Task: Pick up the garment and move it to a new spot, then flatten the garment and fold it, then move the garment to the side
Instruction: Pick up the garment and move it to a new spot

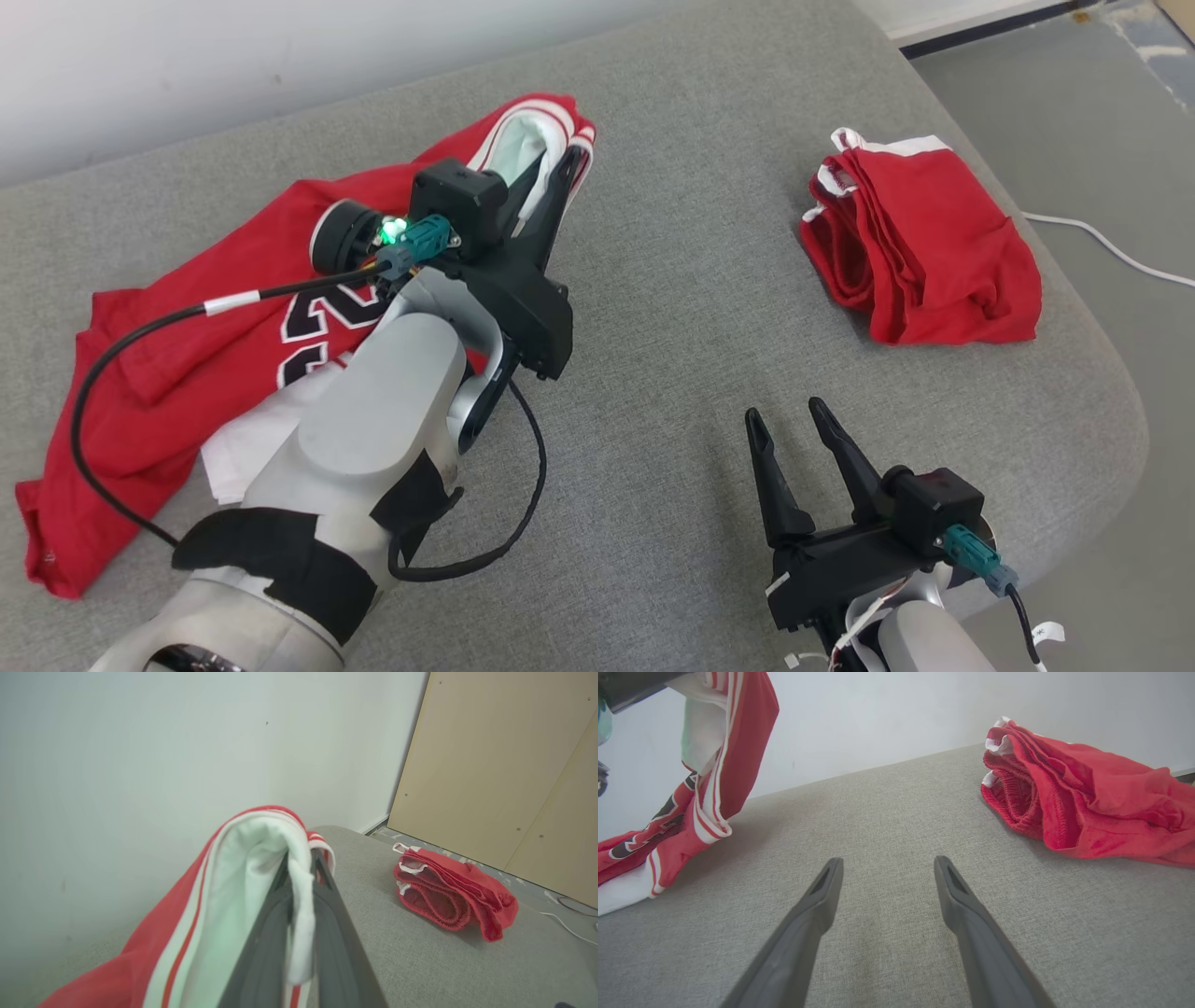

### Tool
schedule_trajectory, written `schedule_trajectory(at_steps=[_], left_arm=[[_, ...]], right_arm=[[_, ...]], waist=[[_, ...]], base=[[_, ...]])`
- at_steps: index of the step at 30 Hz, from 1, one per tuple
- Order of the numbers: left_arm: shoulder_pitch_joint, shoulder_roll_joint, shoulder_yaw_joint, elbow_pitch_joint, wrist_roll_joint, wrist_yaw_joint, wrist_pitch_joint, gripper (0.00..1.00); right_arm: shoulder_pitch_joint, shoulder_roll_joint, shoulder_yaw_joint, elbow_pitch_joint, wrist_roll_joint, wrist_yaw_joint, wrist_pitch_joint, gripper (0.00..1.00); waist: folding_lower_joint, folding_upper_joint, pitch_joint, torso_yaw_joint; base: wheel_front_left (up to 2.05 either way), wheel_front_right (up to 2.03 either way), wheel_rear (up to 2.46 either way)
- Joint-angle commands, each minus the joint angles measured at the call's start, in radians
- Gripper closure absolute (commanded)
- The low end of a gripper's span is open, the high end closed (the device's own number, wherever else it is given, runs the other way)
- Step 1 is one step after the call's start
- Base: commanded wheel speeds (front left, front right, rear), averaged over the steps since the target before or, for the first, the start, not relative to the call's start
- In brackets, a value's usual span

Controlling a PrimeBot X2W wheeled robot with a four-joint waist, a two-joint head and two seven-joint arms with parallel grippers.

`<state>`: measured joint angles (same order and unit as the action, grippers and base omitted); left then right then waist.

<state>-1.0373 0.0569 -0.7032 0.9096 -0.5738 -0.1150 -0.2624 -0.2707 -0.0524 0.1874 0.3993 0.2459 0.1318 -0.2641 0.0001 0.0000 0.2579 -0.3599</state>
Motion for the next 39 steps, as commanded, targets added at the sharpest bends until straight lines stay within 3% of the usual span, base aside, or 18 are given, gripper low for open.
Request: schedule_trajectory(at_steps=[1, 5, 6, 7, 17, 22, 29, 39], left_arm=[[-0.018, -0.002, 0.008, -0.014, 0.009, -0.006, -0.003, 1.0], [0.0, -0.006, 0.022, -0.052, 0.021, -0.008, -0.003, 1.0], [0.012, -0.006, 0.026, -0.055, 0.024, -0.009, -0.003, 0.6], [0.024, -0.006, 0.032, -0.053, 0.03, -0.001, -0.003, 0.0], [0.17, 0.016, 0.129, -0.088, 0.102, 0.061, -0.003, 0.0], [0.319, 0.053, 0.246, -0.189, 0.15, 0.12, -0.003, 0.0], [0.548, 0.101, 0.414, -0.344, 0.243, 0.168, -0.003, 0.0], [0.845, 0.089, 0.62, -0.519, 0.35, 0.174, -0.003, 0.0]], right_arm=[[-0.014, 0.003, 0.001, -0.002, 0.007, -0.002, 0.0, 0.0], [-0.023, 0.003, 0.003, 0.004, 0.012, -0.002, 0.0, 0.0], [-0.026, 0.003, 0.005, 0.003, 0.014, -0.002, 0.0, 0.0], [-0.028, 0.003, 0.005, 0.003, 0.015, -0.002, 0.0, 0.0], [-0.004, 0.003, -0.012, -0.015, -0.005, -0.002, 0.0, 0.0], [0.011, 0.002, -0.032, -0.016, -0.024, -0.002, 0.0, 0.0], [0.036, 0.002, -0.047, -0.011, -0.043, -0.002, 0.0, 0.0], [0.085, 0.002, -0.067, -0.003, -0.074, -0.002, 0.0, 0.0]], waist=[[-0.0001, 0.0, 0.014, -0.007], [-0.0001, 0.0, 0.017, 0.007], [-0.0001, 0.0, 0.016, 0.012], [-0.0001, 0.0, 0.013, 0.018], [-0.0001, 0.0, -0.036, 0.094], [-0.0001, 0.0, -0.072, 0.144], [-0.0001, 0.0, -0.12, 0.2], [-0.0001, 0.0, -0.188, 0.258]], base=[[0.0, 0.0, 0.0], [0.0, 0.0, 0.0], [0.0, 0.0, 0.0], [0.0, 0.0, 0.0], [0.0, 0.0, 0.0], [0.0, 0.0, 0.0], [0.0, 0.0, 0.0], [0.0, 0.0, 0.0]])
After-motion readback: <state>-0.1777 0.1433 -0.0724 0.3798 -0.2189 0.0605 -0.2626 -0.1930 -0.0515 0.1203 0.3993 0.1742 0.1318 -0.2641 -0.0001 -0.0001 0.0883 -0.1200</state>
